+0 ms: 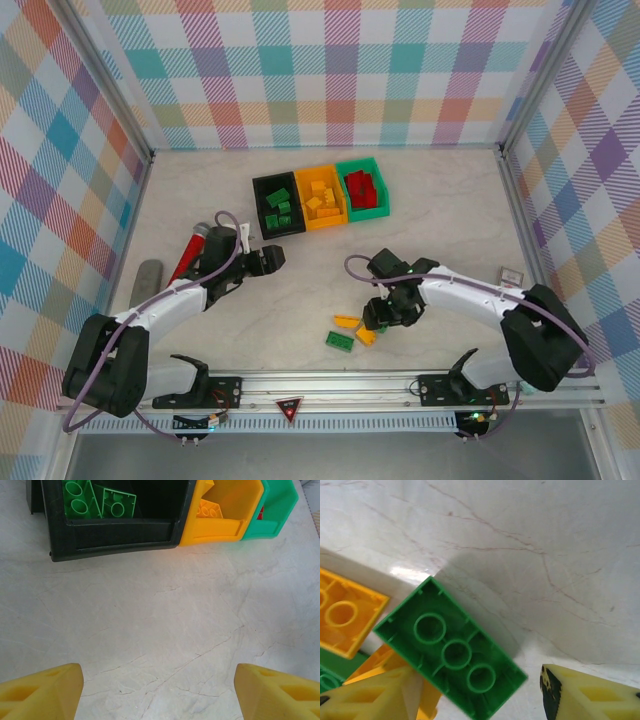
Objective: Sort the legos into containers by color
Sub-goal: Pick up the lego from the bottom-center of the table.
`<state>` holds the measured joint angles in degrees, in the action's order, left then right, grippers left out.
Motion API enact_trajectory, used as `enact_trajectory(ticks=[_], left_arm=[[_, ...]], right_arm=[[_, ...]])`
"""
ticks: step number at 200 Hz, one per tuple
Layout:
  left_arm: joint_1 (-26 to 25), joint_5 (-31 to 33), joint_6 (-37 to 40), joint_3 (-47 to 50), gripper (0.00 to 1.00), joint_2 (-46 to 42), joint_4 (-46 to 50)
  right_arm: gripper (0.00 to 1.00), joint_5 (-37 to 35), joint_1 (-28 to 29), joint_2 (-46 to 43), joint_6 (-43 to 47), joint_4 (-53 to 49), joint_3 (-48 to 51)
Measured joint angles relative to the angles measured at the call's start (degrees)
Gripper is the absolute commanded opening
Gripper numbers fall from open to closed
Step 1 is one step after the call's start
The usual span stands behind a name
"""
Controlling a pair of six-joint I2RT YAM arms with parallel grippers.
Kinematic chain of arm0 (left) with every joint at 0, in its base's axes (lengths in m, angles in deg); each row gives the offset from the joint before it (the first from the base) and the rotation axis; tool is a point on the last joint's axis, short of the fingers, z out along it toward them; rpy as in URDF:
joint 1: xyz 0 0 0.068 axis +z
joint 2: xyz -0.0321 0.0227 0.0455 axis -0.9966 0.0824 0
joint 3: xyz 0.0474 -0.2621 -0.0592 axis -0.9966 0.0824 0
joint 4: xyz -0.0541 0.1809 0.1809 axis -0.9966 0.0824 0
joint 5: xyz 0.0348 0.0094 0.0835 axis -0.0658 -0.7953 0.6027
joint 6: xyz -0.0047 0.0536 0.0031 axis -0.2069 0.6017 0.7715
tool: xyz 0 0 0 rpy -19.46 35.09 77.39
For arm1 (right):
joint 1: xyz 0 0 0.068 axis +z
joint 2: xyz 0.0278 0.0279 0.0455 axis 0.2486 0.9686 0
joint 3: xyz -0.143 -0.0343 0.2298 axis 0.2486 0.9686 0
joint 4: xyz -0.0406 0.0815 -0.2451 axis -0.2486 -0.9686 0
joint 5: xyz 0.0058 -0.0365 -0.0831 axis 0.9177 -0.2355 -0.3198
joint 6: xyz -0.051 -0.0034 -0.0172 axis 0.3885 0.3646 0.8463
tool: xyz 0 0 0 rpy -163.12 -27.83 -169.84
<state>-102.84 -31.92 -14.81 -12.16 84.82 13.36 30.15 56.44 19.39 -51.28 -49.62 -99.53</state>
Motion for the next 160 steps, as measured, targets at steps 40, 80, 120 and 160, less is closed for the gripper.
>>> enact_trajectory(ticks=[40, 80, 120, 160], left_arm=[[0.00, 0.00, 0.00, 0.00, 0.79, 0.00, 0.00], [0.00, 0.02, 0.00, 0.00, 0.79, 0.00, 0.00], [0.00, 0.46, 0.00, 0.00, 0.79, 0.00, 0.09], [0.00, 1.51, 0.02, -0.07, 0.79, -0.02, 1.11]], right_arm=[[0.63, -1.68, -0.02, 4.48, -0.11, 1.36, -1.03], [0.47, -2.99, -0.02, 5.99, -0.81, 0.72, -1.95], [0.37, -3.80, 0.00, 5.51, -0.79, 1.79, -1.99], [0.37, -4.50, 0.00, 2.80, -0.76, 2.08, -4.00]])
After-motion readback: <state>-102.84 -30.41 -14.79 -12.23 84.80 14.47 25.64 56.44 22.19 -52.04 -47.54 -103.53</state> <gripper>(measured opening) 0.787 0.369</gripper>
